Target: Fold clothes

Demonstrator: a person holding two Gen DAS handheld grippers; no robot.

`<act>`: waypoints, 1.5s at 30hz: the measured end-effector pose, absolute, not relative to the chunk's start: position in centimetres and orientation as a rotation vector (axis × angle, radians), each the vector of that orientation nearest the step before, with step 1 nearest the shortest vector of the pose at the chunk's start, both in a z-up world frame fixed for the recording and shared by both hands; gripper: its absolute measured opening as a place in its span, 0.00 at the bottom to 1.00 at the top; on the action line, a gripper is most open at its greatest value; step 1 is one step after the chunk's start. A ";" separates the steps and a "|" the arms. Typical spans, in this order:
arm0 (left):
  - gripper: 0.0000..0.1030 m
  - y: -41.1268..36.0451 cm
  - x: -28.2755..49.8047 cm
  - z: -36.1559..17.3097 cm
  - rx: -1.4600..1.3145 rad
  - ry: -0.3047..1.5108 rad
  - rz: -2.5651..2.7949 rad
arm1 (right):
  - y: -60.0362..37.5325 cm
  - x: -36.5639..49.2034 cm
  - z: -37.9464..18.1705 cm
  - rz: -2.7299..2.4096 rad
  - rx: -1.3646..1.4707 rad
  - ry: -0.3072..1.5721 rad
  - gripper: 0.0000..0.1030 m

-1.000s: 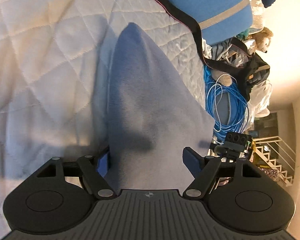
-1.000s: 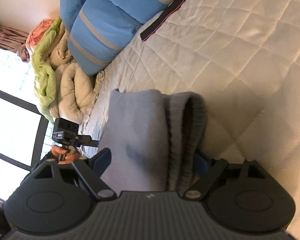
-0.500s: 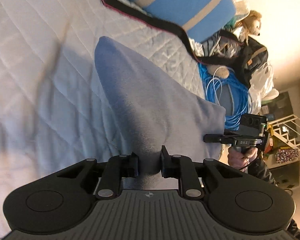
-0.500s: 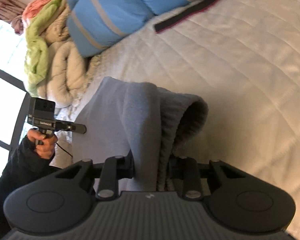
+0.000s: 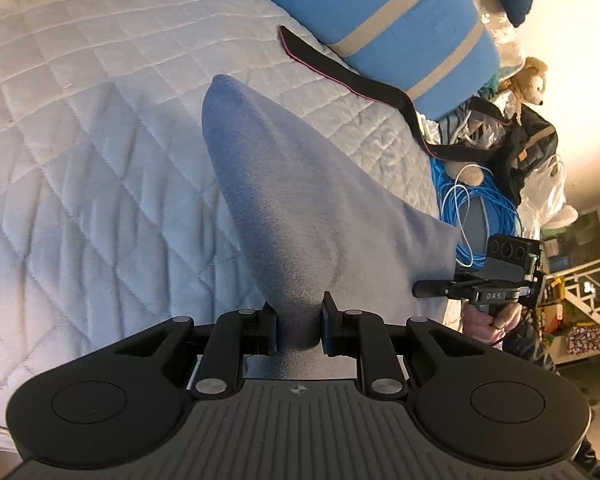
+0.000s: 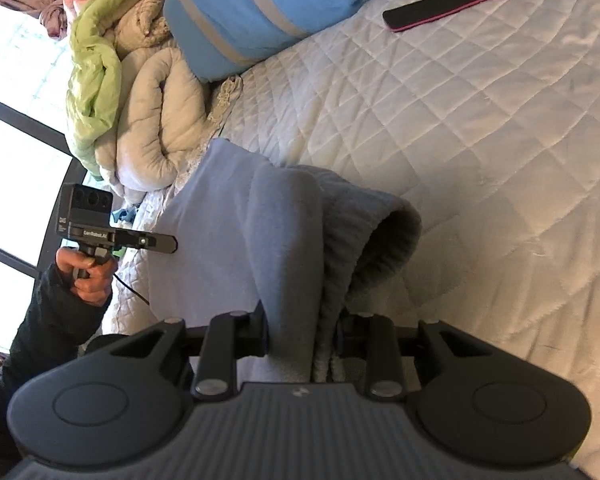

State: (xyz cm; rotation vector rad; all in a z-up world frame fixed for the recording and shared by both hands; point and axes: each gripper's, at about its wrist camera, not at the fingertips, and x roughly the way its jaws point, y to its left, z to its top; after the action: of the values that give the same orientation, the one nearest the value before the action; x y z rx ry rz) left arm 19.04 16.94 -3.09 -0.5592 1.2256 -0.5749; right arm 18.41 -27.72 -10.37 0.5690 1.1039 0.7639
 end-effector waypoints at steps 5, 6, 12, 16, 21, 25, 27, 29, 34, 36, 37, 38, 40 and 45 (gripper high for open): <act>0.17 17.6 20.8 -3.5 -0.561 1.203 -0.565 | -27.1 19.6 -10.6 0.747 0.579 1.105 0.29; 0.17 17.6 21.3 -3.5 -0.559 1.201 -0.562 | -27.1 20.0 -10.6 0.742 0.582 1.103 0.29; 0.17 18.3 25.6 -3.2 -0.574 1.163 -0.556 | -27.4 23.8 -10.3 0.684 0.591 1.087 0.29; 0.17 18.4 29.2 -3.1 -0.587 1.149 -0.551 | -28.1 27.6 -9.8 0.652 0.608 1.077 0.29; 0.17 18.3 33.8 -3.4 -0.590 1.140 -0.556 | -29.2 32.7 -10.1 0.624 0.629 1.086 0.29; 0.18 18.1 36.9 -4.4 -0.576 1.141 -0.565 | -29.9 36.6 -11.0 0.605 0.642 1.099 0.29; 0.18 18.0 38.3 -5.4 -0.585 1.151 -0.559 | -30.2 38.2 -11.8 0.596 0.647 1.108 0.29; 0.19 17.9 39.6 -6.7 -0.591 1.164 -0.550 | -30.6 39.5 -13.1 0.578 0.662 1.117 0.29; 0.38 18.8 40.9 -9.3 -0.605 1.192 -0.577 | -31.5 40.5 -16.1 0.563 0.722 1.135 0.58; 0.44 19.8 40.2 -10.1 -0.668 1.175 -0.585 | -31.8 39.8 -16.4 0.582 0.745 1.124 0.65; 0.44 20.3 39.7 -10.4 -0.701 1.166 -0.587 | -32.0 39.5 -16.5 0.591 0.756 1.119 0.68; 0.46 20.8 39.2 -10.7 -0.735 1.157 -0.587 | -32.1 39.2 -16.7 0.600 0.767 1.113 0.72; 0.47 21.2 38.1 -11.3 -0.784 1.157 -0.591 | -32.5 38.5 -16.9 0.618 0.789 1.102 0.76; 0.47 21.1 34.9 -12.0 -0.835 1.173 -0.616 | -32.7 36.4 -17.2 0.654 0.815 1.104 0.81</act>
State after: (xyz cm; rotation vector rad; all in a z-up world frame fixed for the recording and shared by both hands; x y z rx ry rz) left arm 34.87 21.15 -12.02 -0.8349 1.1732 -0.6161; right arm 36.36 -32.72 -17.21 0.8148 1.1038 0.6545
